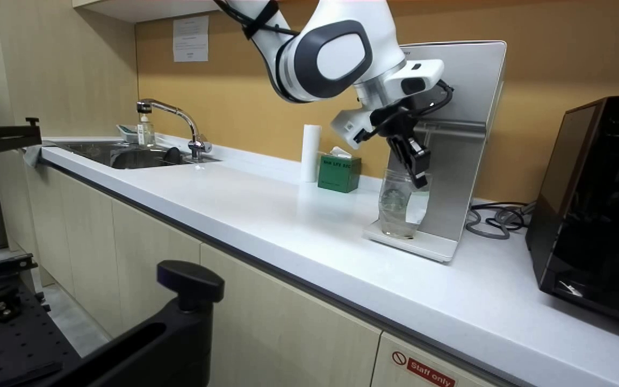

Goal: Remove the plastic cup from the coffeemaker and put it on the countertop

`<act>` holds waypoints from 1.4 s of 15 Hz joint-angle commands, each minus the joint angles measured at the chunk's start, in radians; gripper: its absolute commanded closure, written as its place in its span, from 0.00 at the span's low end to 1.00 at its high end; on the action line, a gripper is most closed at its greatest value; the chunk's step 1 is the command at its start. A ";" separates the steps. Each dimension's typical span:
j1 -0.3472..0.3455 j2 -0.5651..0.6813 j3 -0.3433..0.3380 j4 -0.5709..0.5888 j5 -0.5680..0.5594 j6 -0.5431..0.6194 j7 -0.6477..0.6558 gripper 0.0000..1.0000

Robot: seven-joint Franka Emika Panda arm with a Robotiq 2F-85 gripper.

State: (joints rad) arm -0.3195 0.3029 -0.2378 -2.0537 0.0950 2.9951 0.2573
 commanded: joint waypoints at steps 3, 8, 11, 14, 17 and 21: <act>0.047 -0.074 -0.085 -0.051 -0.065 -0.005 0.031 0.99; 0.044 -0.190 -0.091 -0.166 -0.065 -0.010 0.004 0.99; 0.029 -0.280 -0.062 -0.252 0.019 -0.059 -0.052 0.99; 0.029 -0.368 -0.049 -0.332 0.109 -0.132 -0.140 0.99; 0.059 -0.438 -0.061 -0.386 0.304 -0.200 -0.341 0.99; 0.103 -0.462 -0.109 -0.399 0.603 -0.312 -0.670 0.99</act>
State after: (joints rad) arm -0.2507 -0.1235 -0.3059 -2.4323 0.5493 2.7529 -0.2317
